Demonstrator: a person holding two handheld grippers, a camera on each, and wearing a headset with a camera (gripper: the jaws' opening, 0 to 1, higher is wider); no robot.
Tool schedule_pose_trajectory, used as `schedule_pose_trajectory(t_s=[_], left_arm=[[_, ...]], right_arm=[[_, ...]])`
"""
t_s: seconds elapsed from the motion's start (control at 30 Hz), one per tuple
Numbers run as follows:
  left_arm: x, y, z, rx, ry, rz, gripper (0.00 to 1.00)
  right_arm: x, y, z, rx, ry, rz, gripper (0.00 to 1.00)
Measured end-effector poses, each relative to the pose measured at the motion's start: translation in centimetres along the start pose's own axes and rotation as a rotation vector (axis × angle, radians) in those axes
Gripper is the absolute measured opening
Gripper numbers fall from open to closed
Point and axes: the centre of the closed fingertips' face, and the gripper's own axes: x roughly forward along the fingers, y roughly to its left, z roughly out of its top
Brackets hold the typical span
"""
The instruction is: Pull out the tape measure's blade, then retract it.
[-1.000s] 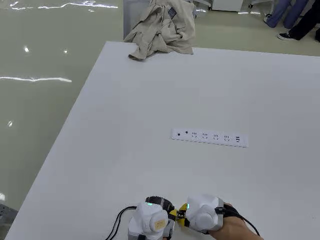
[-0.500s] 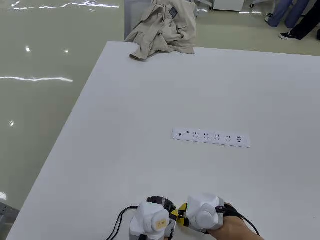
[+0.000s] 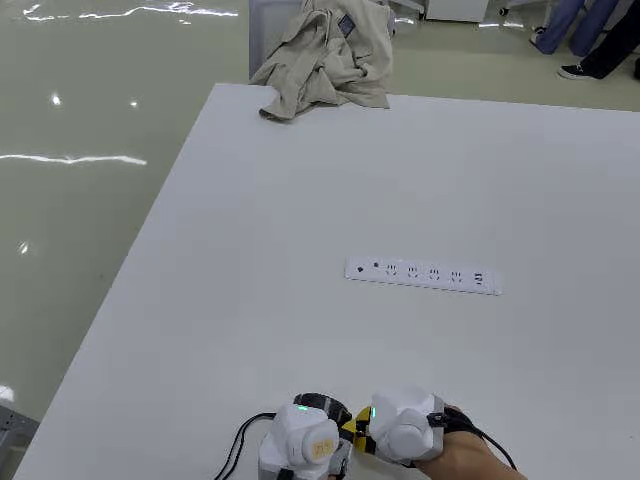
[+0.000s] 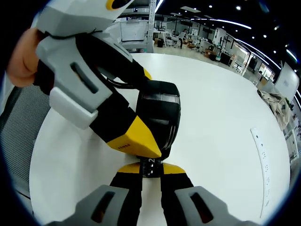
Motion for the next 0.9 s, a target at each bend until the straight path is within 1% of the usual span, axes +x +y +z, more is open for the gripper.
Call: schedule_pose_trajectory(t_s=[0.33, 0.6, 0.9], left_arm=[[-0.06, 0.00, 0.05, 0.001, 0.000, -0.001, 0.56], [-0.06, -0.02, 0.05, -0.001, 0.001, 0.001, 0.56], [-0.16, 0.02, 0.04, 0.000, 0.000, 0.007, 0.57]], right_arm=[[0.07, 0.01, 0.20, -0.005, 0.003, 0.002, 0.14], [0.12, 0.00, 0.14, -0.013, 0.016, 0.000, 0.14], [0.09, 0.02, 0.14, -0.009, 0.010, -0.005, 0.15]])
